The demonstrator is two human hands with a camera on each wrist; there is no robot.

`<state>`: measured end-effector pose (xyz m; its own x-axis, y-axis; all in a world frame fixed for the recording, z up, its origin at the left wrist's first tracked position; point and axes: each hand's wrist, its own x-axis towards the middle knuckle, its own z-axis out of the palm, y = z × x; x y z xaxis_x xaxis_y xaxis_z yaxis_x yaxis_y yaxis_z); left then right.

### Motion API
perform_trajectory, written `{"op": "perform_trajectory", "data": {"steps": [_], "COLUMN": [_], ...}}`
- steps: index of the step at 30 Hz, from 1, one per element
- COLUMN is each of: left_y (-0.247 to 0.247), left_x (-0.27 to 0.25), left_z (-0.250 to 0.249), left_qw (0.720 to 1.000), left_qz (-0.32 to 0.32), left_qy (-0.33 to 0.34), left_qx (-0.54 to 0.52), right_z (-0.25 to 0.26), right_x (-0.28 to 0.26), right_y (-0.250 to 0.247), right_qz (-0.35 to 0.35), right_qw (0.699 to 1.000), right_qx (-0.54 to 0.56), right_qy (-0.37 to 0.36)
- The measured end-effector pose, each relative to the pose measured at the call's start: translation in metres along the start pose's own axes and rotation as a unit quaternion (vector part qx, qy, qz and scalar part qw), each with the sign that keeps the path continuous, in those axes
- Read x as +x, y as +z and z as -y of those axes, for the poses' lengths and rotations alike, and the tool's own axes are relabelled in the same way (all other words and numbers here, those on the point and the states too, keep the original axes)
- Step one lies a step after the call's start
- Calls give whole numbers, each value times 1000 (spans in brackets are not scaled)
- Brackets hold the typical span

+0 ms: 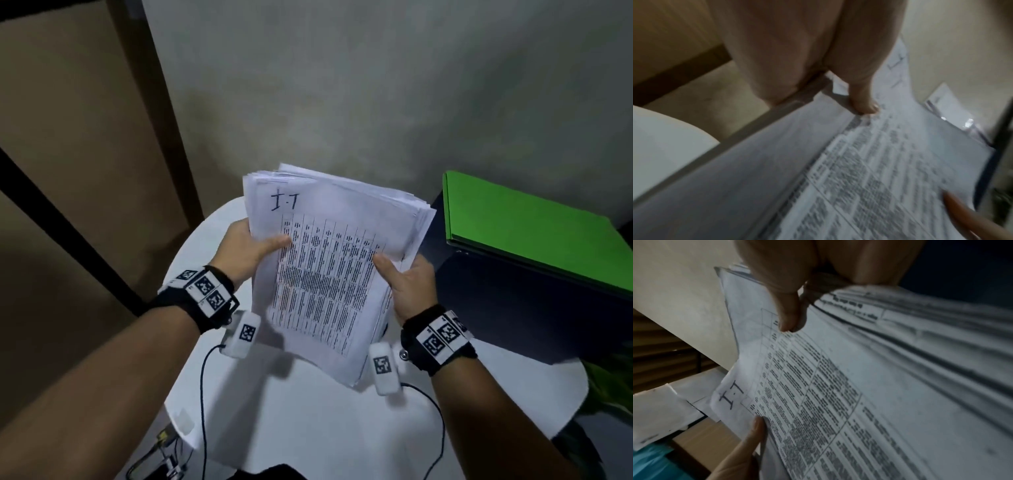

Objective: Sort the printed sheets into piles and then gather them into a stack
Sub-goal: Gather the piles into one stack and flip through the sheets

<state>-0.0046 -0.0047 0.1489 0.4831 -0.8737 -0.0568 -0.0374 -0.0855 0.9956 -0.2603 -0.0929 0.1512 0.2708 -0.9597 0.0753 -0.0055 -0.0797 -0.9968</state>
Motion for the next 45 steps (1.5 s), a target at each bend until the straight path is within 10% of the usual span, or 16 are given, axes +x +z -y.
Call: {"op": "perform_trajectory", "data": {"steps": [5,13,25,45], "left_y": [25,24,40,33], "left_x": [-20,-35,-17,5], "left_z": [-7,33,3,-17], "left_qw": [984,994,957,962], "left_qz": [-148,-34,-216,-216], "left_qy": [97,95,173,165], "left_qx": [-3,-42,-91,-26], "right_z": [7,-17,13,17], "right_x": [-10,-35,-9,1], "right_y": [-4,7,35,45], "right_qz": [-66,-86,-201,-234], "right_qw": [997,994,977,971], "right_qx": [-28,45,38,8], "right_qy": [-31,46,-57,-51]}}
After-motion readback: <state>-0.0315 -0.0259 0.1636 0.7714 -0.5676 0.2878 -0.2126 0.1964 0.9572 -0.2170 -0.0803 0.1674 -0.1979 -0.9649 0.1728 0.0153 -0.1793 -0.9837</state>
